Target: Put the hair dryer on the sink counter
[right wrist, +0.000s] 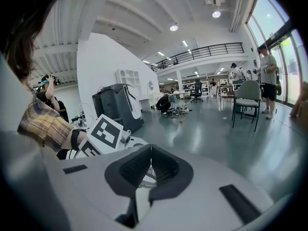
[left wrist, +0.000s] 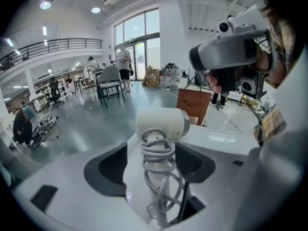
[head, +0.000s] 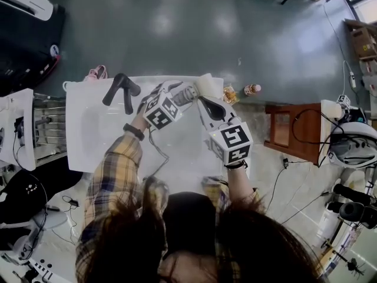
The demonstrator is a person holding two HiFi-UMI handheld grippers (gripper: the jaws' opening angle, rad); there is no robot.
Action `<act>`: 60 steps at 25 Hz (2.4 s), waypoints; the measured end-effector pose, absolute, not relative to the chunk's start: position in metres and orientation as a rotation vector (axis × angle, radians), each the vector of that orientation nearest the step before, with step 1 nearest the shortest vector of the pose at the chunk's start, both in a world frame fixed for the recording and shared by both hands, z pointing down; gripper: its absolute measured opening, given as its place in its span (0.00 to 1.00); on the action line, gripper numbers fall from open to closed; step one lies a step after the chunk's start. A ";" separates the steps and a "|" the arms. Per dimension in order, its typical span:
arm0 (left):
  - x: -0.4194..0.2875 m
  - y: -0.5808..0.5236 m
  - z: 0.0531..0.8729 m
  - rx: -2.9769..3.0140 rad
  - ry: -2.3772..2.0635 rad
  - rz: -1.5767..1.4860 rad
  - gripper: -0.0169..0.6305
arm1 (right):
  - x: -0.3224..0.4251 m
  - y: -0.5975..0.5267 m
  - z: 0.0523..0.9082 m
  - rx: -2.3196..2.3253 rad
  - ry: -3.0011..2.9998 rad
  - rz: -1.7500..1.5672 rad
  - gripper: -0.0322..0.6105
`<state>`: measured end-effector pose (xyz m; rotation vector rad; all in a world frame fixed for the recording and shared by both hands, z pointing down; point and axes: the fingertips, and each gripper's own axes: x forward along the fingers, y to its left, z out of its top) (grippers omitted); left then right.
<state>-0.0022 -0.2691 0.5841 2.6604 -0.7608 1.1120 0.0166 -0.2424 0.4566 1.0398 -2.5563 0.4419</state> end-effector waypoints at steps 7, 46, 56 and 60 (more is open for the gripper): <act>-0.010 -0.275 0.542 2.699 -0.884 0.991 0.48 | 0.013 -0.239 0.443 1.041 -2.582 0.409 0.07; -0.070 -0.205 0.299 2.568 -1.435 -0.160 0.06 | -0.029 -0.217 0.312 1.055 -2.796 0.028 0.07; -0.077 -0.193 0.302 2.575 -1.508 -0.126 0.05 | -0.029 -0.205 0.315 1.040 -2.801 0.030 0.07; -0.078 -0.192 0.304 2.578 -1.515 -0.110 0.05 | -0.032 -0.200 0.318 1.028 -2.804 0.032 0.07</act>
